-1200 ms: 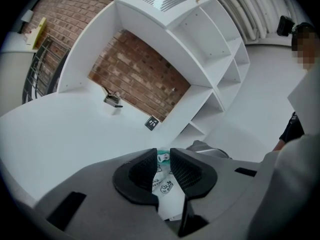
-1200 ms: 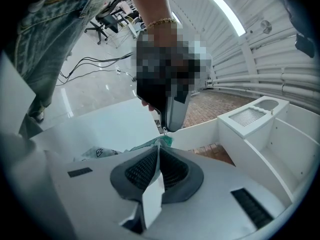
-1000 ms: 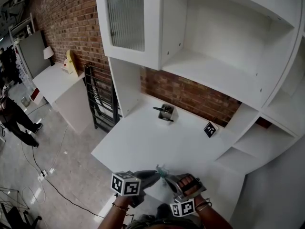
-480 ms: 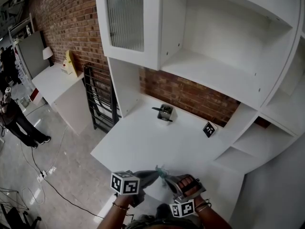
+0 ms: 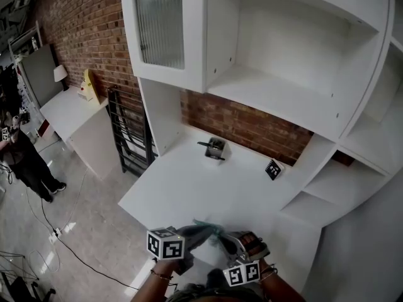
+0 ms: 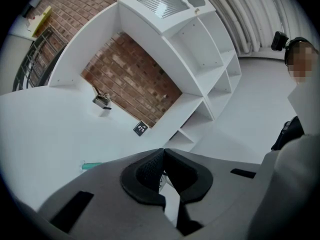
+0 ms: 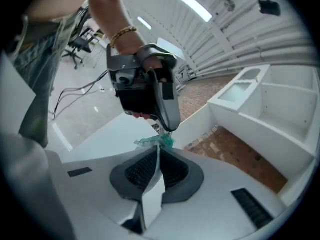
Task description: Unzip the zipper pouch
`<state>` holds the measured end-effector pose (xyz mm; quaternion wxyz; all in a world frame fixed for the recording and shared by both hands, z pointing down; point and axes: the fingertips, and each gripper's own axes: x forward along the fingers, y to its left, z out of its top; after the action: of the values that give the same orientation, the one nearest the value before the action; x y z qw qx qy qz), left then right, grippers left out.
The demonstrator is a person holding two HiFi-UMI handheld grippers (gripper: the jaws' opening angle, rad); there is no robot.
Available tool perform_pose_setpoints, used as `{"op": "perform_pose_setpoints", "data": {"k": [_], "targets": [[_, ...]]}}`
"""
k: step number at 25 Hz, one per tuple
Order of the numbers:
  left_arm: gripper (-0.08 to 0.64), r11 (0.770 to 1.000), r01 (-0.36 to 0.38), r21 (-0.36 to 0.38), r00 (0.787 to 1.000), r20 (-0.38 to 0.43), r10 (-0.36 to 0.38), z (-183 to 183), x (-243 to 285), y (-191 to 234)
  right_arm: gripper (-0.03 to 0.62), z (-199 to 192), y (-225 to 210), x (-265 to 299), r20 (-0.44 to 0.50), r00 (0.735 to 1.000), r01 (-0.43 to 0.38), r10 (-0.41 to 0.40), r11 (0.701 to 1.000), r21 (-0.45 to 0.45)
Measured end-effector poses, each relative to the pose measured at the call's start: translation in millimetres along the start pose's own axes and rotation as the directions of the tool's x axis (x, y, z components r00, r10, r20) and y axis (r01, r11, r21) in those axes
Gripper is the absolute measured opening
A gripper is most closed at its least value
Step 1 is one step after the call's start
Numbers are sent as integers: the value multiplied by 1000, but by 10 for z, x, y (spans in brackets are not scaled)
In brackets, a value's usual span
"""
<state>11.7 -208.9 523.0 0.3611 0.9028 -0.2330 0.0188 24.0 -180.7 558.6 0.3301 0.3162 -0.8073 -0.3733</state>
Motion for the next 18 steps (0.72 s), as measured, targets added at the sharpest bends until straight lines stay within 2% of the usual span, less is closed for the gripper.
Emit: {"op": "perform_pose_setpoints", "data": {"k": [3,6,10,14,16,18], "targets": [[3,999,15,36,1000,-18,-14,-23,14,-78,22,-35,-50,-26,19,999,-36,33,975,217],[3,997,27,68,999,-46,-24,-72,37,-125,57,-80,-87,-28,28,998,-58,52,938,340],[3,994,48,94,997,-68,-42,-100,55,-166,66,-91,-108,-33,53,995,-94,80,911,401],[3,986,82,146,990,-122,-64,-148,78,-230,124,-165,-137,-17,95,991,-134,99,857,497],[3,983,90,162,988,-139,-68,-168,89,-250,126,-154,-129,-28,115,985,-169,128,850,498],[3,982,92,166,986,-150,-67,-186,93,-252,124,-142,-81,-39,123,978,-205,166,861,466]]}}
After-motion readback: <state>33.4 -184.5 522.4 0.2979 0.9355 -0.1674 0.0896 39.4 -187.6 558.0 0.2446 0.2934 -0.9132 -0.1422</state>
